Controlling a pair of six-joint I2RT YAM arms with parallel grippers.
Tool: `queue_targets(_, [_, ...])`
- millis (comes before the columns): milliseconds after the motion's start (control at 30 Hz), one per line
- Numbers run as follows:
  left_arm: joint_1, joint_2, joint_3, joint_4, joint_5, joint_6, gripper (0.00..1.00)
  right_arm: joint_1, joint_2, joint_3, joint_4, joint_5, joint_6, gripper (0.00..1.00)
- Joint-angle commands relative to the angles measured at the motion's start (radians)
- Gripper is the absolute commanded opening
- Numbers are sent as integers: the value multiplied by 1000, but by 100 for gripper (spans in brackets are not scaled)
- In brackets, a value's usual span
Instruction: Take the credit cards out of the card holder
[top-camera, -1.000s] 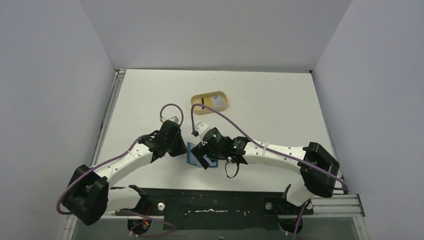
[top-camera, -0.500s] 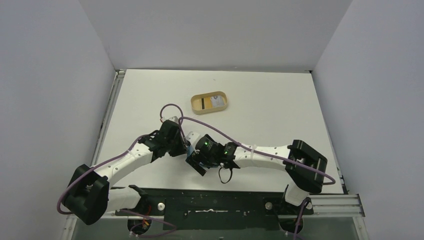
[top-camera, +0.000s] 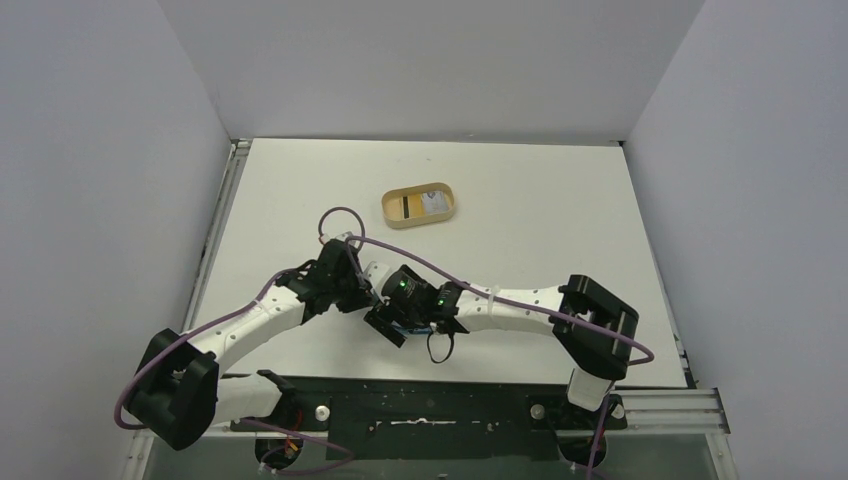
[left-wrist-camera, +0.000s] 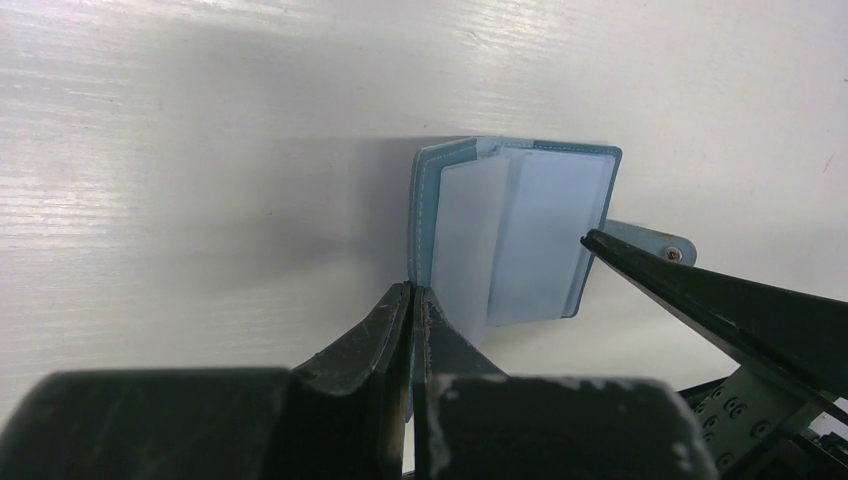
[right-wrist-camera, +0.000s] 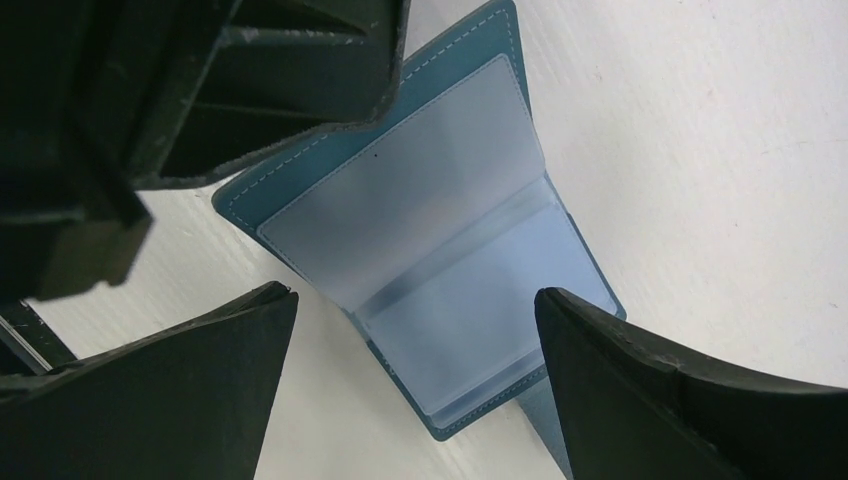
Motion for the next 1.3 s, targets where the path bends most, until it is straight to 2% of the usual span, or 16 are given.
queue_targets(0, [5,-17,13,37,9,-2,0,-7,3,41,48,52,-23,95])
queue_targets(533, [10,-23,8,33,13,0,0,-40,1,4,114,72,-35,96])
queue_targets(1267, [11,-26,7,32,16,2,0,-33,-8,-27,135,-61,-51,98])
